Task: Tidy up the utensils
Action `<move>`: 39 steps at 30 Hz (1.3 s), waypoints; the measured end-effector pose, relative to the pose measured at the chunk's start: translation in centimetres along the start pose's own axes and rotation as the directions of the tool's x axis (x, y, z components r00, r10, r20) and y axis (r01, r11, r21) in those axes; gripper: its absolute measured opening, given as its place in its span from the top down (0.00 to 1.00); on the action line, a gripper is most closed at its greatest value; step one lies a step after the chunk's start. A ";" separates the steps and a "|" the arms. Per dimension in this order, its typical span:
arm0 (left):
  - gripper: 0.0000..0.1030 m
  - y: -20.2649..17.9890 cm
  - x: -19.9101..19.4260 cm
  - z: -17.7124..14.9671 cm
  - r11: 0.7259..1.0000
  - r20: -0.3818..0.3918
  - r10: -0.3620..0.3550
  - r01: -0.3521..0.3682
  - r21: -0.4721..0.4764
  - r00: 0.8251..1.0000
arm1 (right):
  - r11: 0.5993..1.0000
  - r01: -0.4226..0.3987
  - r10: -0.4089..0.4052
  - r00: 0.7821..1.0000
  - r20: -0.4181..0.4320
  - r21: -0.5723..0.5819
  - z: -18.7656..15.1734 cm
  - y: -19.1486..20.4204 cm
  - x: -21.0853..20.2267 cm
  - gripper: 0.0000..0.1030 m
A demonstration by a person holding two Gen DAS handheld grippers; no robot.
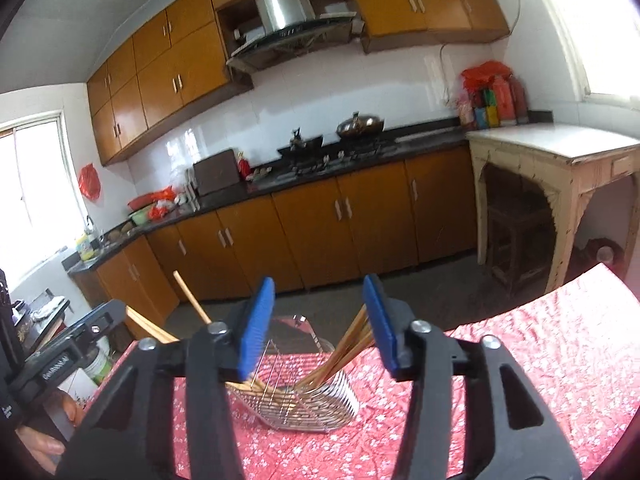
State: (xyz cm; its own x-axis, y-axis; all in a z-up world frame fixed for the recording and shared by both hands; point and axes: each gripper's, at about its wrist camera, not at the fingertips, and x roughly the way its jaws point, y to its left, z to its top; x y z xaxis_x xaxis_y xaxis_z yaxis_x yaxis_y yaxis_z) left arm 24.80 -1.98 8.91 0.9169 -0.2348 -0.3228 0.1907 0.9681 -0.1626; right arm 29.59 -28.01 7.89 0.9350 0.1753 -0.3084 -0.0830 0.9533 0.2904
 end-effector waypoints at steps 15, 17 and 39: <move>0.23 3.0 -7.0 -1.9 0.996 0.069 0.077 -0.074 -0.040 0.995 | 0.996 0.027 -0.017 0.991 0.132 -0.080 -3.6 1.6 -8.8 0.06; 0.16 3.2 -7.9 -2.9 0.996 0.071 0.090 -0.088 -0.023 0.993 | 0.996 0.033 -0.023 0.992 0.124 -0.084 -5.0 2.0 -9.6 0.04; 0.02 1.7 -14.1 -12.8 0.990 0.102 0.133 -0.138 0.038 0.986 | 0.958 0.142 -0.097 0.978 0.185 -0.248 -16.6 5.6 -16.7 0.04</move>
State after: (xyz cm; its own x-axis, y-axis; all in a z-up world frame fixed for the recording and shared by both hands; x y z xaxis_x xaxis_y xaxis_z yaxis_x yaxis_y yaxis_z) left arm 7.70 1.89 1.27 0.9652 -0.0933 -0.2444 0.0754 0.9938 -0.0814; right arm 7.74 -21.50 -0.38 0.9862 0.0336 -0.1621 -0.0325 0.9994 0.0095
